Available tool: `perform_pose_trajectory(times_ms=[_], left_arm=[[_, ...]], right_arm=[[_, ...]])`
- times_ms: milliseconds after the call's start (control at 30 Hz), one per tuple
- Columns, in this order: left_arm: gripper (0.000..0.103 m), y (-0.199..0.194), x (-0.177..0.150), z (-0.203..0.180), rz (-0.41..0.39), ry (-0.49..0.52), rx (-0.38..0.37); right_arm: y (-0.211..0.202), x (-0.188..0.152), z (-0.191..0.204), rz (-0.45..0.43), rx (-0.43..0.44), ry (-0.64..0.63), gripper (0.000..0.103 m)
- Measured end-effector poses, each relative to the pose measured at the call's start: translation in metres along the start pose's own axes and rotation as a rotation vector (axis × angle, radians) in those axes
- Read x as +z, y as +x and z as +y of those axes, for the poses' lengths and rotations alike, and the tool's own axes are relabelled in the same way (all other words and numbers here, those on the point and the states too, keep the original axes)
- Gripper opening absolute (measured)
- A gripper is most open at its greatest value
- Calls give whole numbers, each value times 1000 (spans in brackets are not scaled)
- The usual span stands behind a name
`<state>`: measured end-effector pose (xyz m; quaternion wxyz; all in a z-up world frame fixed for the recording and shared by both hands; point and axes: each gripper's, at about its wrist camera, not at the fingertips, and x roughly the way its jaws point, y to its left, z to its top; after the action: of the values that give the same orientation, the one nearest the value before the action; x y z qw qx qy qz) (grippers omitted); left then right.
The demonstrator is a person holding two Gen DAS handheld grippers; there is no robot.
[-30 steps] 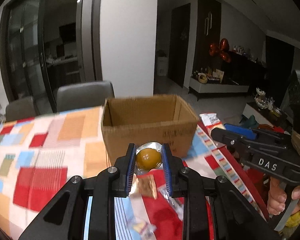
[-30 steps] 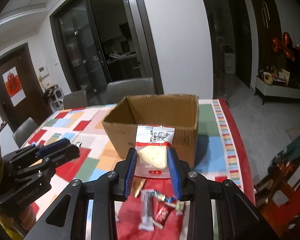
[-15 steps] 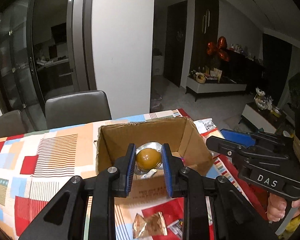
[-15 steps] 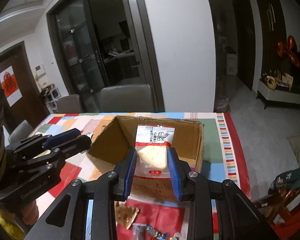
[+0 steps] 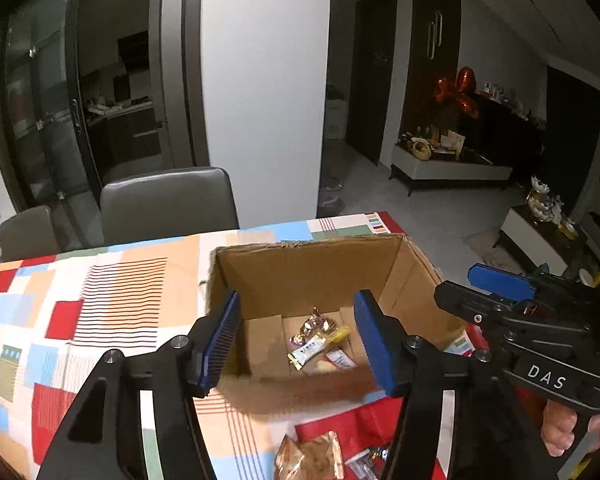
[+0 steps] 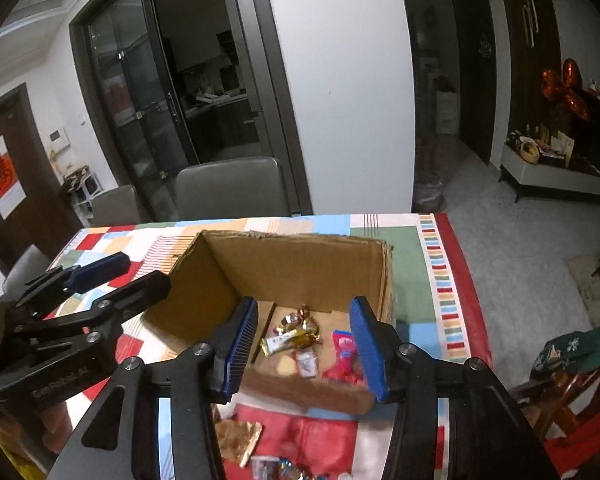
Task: Organize snacks
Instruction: 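Carry both snacks into the cardboard box and open both tools to drop them, then move both open tools back toward the remaining snacks on the table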
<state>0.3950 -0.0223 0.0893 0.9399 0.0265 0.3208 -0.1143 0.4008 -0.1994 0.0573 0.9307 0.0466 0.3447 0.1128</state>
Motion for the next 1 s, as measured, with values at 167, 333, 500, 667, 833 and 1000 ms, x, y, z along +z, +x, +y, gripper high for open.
perform_pose_trajectory(times_ms=[167,333,500,667,833,1000], left_arm=[[61,-29,-14,-2,-40,-7,48],[62,-57,-36,-6,-52,-19,53],[62,-71,-61,-9,-21,-24,67],[62,-78,-92,-7,30,-64,69],[62,-82,-121,-10,63,-78,94],[62,-81,-152,-14,106,-110,107]], right_arm=[[-17,-12,9,-18,11,-14,49],[-34,-36,15,-18,40,-15,49],[-42,-65,17,14,76,0,49],[-47,-88,18,27,81,19,49],[-48,-115,14,43,70,35,49],[-46,-142,12,63,53,45,49]])
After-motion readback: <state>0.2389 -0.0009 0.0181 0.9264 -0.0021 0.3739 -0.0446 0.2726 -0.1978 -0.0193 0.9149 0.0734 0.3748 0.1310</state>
